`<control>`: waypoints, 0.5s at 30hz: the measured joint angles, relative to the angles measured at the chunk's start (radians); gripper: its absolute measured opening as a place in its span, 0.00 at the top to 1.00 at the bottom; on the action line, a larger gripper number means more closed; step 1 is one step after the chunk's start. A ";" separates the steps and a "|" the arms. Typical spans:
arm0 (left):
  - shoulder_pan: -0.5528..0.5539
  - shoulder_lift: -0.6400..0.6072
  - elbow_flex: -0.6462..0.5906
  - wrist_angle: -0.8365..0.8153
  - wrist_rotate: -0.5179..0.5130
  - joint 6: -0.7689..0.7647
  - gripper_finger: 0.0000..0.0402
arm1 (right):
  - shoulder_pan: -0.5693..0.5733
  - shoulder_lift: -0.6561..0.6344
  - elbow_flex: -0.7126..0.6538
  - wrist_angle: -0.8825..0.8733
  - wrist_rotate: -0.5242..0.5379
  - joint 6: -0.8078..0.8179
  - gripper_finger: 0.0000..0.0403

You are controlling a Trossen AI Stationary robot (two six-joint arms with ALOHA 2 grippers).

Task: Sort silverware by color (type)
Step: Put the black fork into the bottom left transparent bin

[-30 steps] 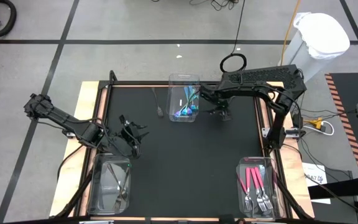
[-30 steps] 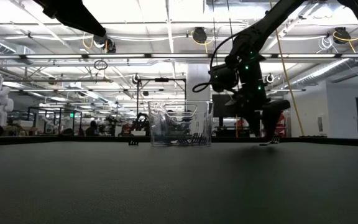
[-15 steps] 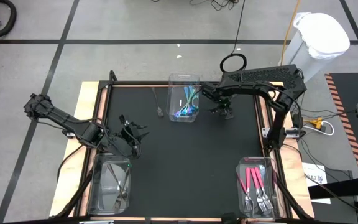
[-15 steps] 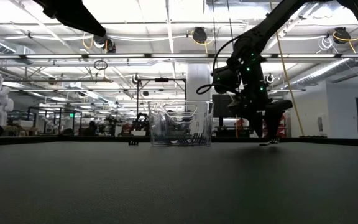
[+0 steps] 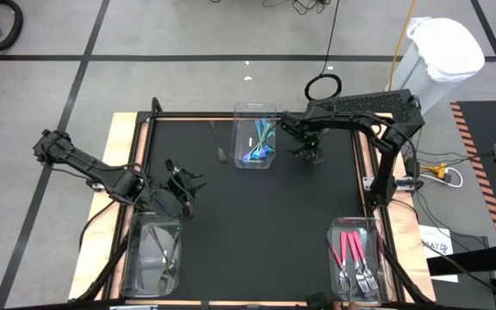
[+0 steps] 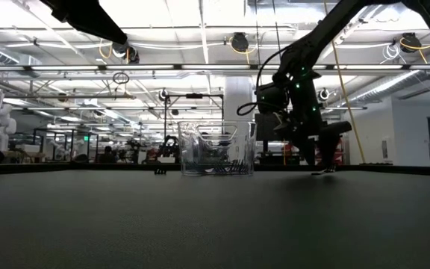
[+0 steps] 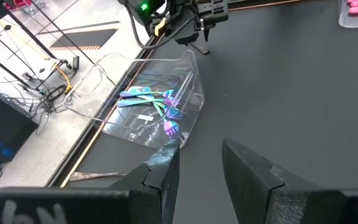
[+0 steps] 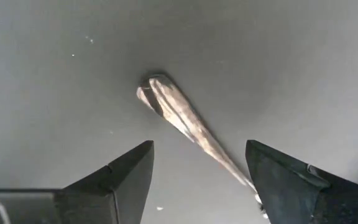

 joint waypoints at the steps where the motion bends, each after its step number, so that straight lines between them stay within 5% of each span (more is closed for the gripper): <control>1: 0.000 0.000 0.000 0.000 0.000 0.000 0.69 | 0.000 0.008 0.000 -0.004 -0.001 0.007 0.38; 15: 0.000 0.000 0.000 0.000 0.000 0.000 0.69 | 0.001 0.103 0.003 -0.029 0.002 0.023 0.39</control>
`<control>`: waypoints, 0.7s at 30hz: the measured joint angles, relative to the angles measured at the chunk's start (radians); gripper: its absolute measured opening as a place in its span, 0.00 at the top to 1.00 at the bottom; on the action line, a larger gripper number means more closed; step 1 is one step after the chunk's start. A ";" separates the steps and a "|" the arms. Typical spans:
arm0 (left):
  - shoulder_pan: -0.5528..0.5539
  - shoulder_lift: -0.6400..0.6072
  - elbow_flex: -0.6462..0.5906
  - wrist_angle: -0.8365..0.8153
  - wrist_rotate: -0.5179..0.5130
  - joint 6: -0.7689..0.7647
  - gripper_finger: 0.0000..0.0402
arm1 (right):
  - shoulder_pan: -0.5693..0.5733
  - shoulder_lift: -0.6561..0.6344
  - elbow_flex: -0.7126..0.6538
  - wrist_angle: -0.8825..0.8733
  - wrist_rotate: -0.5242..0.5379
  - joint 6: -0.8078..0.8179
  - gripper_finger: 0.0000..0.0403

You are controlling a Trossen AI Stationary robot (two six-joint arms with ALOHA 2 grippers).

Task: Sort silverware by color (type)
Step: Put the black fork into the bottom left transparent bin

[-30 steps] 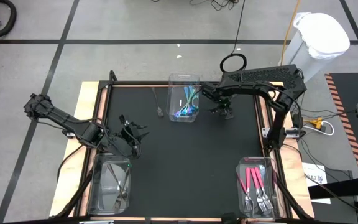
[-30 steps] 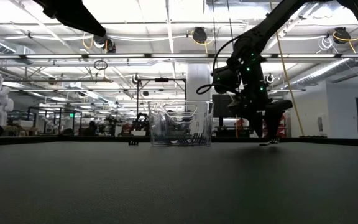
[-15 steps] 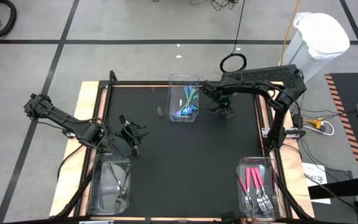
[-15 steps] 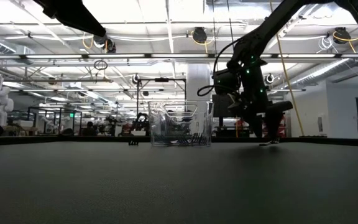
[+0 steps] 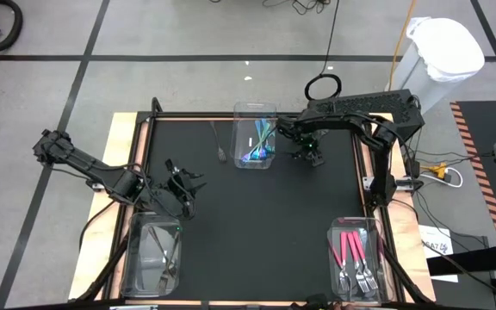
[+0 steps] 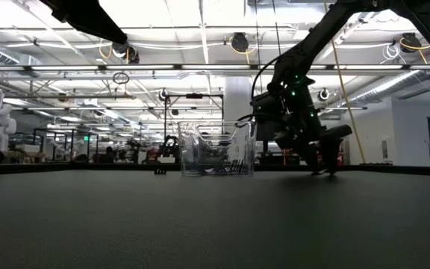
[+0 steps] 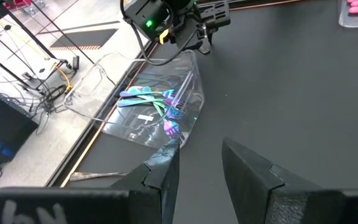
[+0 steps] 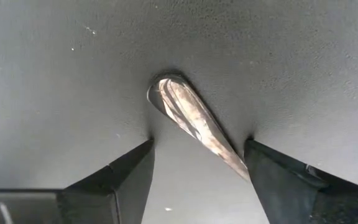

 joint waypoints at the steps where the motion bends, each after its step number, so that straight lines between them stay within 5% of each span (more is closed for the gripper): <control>1: 0.000 0.000 0.000 0.000 0.000 0.000 0.69 | 0.000 0.000 0.000 0.000 0.000 -0.005 0.40; 21: 0.000 0.000 0.000 0.000 0.000 0.000 0.69 | 0.000 0.003 -0.002 0.014 0.047 -0.009 0.73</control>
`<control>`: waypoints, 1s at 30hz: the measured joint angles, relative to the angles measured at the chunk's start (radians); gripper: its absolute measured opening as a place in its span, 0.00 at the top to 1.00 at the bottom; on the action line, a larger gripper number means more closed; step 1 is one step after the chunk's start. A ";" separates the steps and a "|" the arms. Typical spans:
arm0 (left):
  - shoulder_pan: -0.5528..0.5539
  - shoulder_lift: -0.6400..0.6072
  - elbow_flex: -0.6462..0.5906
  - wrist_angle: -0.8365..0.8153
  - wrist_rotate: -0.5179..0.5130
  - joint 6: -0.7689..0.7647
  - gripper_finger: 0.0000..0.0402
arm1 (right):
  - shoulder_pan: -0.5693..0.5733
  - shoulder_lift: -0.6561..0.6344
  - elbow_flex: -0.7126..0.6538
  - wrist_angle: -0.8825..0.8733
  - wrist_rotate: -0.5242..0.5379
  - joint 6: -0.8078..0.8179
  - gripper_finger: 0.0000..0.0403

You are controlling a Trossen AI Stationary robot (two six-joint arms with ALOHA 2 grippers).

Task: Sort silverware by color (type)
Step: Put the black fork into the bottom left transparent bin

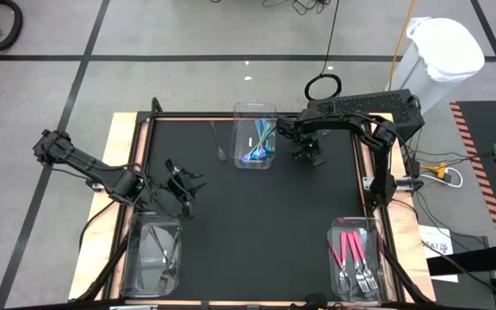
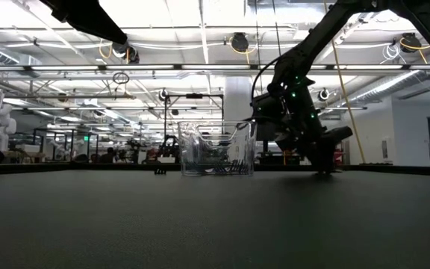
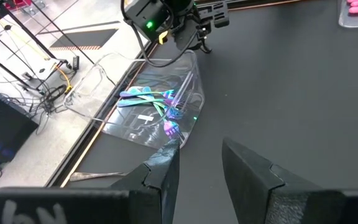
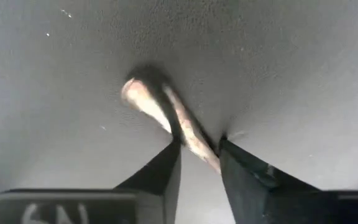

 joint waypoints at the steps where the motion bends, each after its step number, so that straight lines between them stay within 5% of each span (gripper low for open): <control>1: 0.000 0.000 0.000 0.000 0.000 0.000 0.69 | 0.001 0.000 0.000 -0.001 0.000 0.010 0.76; 10: 0.000 0.000 0.000 0.000 0.000 0.000 0.69 | 0.039 0.000 0.000 -0.004 -0.001 0.048 0.96; 30: 0.000 0.000 0.000 0.000 0.000 0.000 0.69 | 0.208 -0.054 -0.004 -0.026 -0.108 0.205 0.97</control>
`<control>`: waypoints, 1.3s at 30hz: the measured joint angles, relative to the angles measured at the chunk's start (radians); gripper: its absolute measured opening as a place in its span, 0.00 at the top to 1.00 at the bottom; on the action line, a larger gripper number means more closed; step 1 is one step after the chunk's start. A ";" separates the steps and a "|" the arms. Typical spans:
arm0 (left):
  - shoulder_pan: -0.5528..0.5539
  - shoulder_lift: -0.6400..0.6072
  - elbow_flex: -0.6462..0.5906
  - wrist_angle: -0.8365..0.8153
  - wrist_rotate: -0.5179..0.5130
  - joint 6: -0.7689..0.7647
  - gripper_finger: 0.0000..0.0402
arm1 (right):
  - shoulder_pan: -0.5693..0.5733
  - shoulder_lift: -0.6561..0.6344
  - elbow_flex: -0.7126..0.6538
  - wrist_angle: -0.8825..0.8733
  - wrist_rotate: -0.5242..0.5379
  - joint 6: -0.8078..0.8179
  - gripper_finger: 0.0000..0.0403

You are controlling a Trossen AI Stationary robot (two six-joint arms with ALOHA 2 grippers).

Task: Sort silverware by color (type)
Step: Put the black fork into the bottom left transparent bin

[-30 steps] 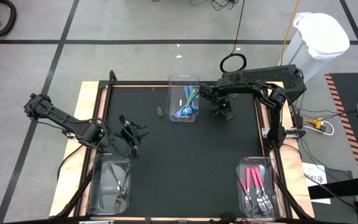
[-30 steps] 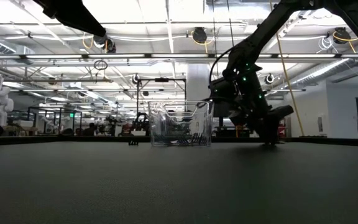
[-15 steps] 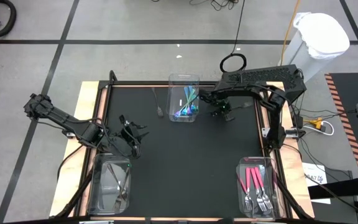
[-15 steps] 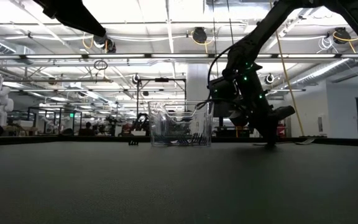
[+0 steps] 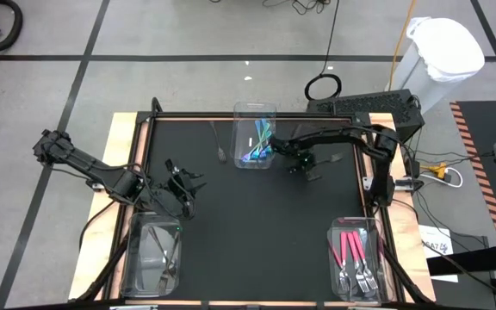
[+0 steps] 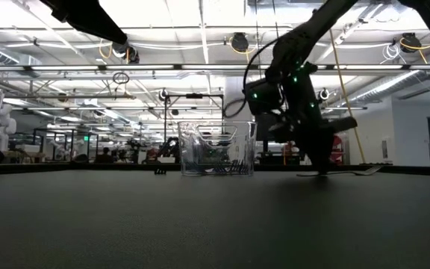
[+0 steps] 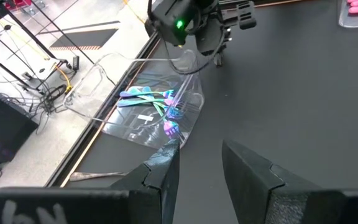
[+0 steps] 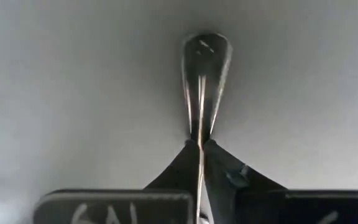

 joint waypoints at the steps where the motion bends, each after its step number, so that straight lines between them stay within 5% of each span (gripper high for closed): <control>1: 0.000 0.000 0.000 0.000 0.000 0.000 0.69 | 0.007 -0.012 0.000 0.004 -0.036 0.008 0.98; 17: 0.000 0.000 0.000 0.003 0.000 -0.001 0.69 | 0.183 -0.162 0.001 0.044 -0.289 0.227 1.00; 28: 0.000 0.000 0.000 0.008 0.000 -0.003 0.69 | 0.228 -0.169 0.003 -0.045 -0.127 0.328 0.99; 39: 0.000 0.000 0.000 -0.001 0.037 -0.019 0.69 | 0.125 -0.185 -0.075 0.047 -0.124 0.317 0.78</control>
